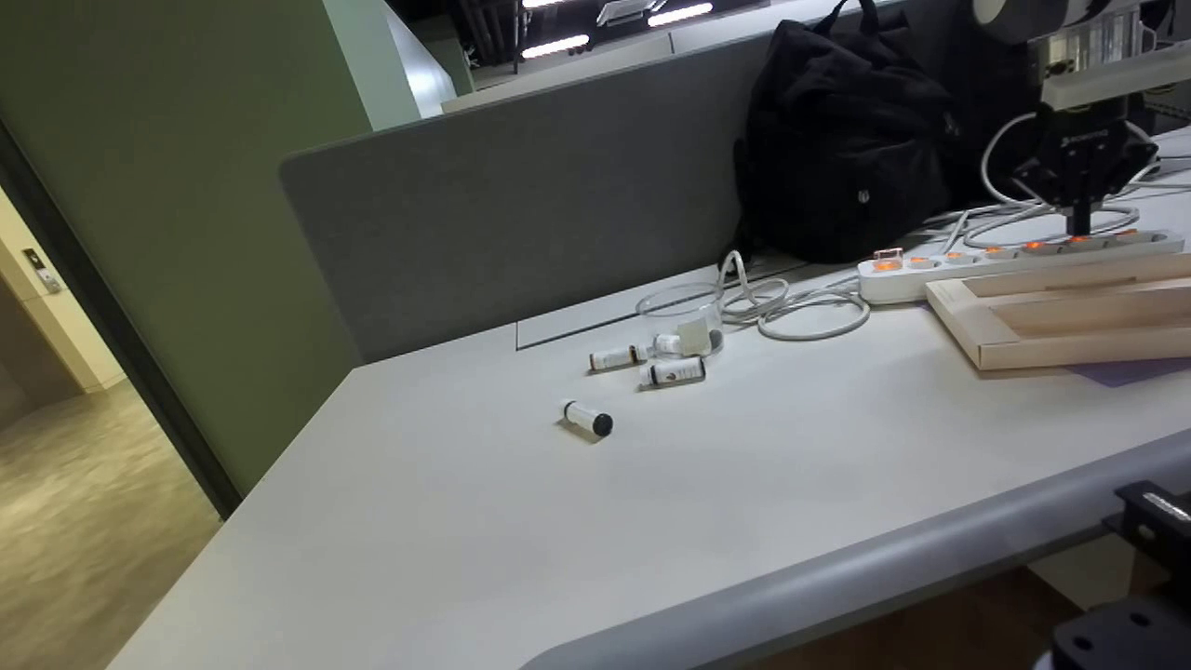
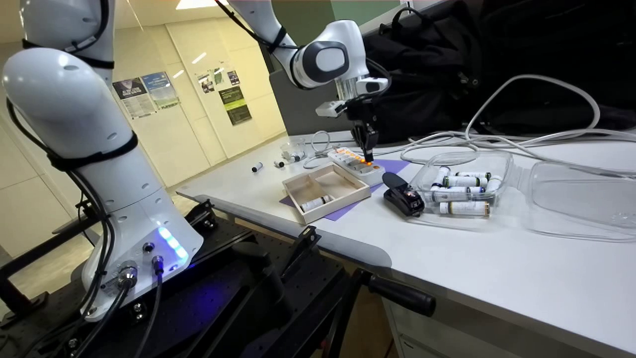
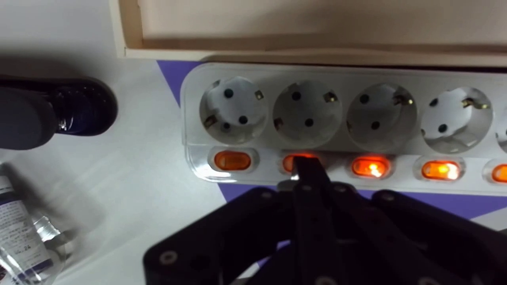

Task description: Turn off the second switch from the right on the adaptor

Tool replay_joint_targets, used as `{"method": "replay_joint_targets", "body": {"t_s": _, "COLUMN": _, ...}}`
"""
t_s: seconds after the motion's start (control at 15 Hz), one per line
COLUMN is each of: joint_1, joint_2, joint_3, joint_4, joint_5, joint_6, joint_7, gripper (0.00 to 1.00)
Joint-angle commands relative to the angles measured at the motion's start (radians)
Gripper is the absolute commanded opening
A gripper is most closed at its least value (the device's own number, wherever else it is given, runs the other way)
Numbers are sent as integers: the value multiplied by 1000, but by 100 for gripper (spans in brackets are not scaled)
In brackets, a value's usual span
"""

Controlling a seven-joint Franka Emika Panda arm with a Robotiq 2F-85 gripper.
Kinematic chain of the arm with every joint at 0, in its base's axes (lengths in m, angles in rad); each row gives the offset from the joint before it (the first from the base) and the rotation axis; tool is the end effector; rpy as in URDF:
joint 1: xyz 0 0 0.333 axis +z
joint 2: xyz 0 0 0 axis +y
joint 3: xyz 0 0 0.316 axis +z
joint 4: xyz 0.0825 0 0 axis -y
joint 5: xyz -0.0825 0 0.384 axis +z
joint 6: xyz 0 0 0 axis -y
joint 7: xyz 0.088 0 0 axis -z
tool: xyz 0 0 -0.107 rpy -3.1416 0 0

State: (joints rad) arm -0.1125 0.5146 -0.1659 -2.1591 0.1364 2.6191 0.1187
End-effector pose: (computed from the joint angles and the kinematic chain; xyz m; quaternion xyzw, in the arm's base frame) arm 0.5342 -0.1588 0.1543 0.9689 -0.2462 -0.0223 0.0065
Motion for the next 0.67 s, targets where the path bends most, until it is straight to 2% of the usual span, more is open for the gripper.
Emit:
{"method": "replay_joint_targets", "body": {"t_s": 0.0, "joint_1": 5, "joint_2": 7, "joint_3": -1, "joint_4": 7, "joint_5": -18, "joint_6": -7, "joint_7": 38, "gripper": 0}}
{"method": "replay_joint_targets", "body": {"t_s": 0.4, "joint_1": -19, "joint_2": 28, "joint_3": 29, "joint_4": 8, "joint_5": 11, "joint_6": 17, "joint_7": 1, "gripper": 0}}
{"method": "replay_joint_targets", "body": {"t_s": 0.6, "joint_1": -48, "joint_2": 37, "joint_3": 67, "joint_4": 11, "joint_5": 46, "joint_6": 20, "joint_7": -28, "gripper": 0}}
